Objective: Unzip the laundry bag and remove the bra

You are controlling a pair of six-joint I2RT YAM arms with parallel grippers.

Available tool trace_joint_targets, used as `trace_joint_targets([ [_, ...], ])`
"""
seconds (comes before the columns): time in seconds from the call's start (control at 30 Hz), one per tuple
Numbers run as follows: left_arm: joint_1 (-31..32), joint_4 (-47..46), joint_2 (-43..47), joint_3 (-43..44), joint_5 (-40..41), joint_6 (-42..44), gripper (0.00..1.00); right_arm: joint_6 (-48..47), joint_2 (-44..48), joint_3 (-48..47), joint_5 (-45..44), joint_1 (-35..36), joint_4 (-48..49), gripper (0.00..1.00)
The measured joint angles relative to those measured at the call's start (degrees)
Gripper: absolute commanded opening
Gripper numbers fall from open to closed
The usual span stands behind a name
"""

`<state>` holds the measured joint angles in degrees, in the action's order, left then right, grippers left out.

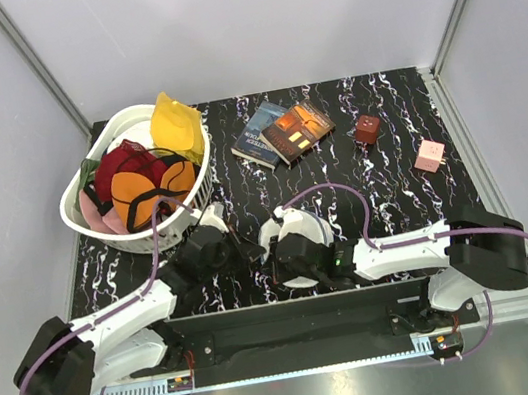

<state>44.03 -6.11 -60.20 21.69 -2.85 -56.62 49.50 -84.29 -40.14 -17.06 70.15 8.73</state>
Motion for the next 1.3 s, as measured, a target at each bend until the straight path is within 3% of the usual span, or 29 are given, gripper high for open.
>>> trace_joint_targets([
  [0.6, 0.00, 2.71, 0.55, 1.14, 0.63, 1.40, 0.00, 1.42, 4.13, 3.82, -0.59, 0.00, 0.50, 0.00],
  [1.3, -4.81, 5.22, 1.29, 2.21, 0.90, 4.35, 0.00, 4.79, 12.98, 11.13, -3.45, 0.00, -2.12, 0.00],
])
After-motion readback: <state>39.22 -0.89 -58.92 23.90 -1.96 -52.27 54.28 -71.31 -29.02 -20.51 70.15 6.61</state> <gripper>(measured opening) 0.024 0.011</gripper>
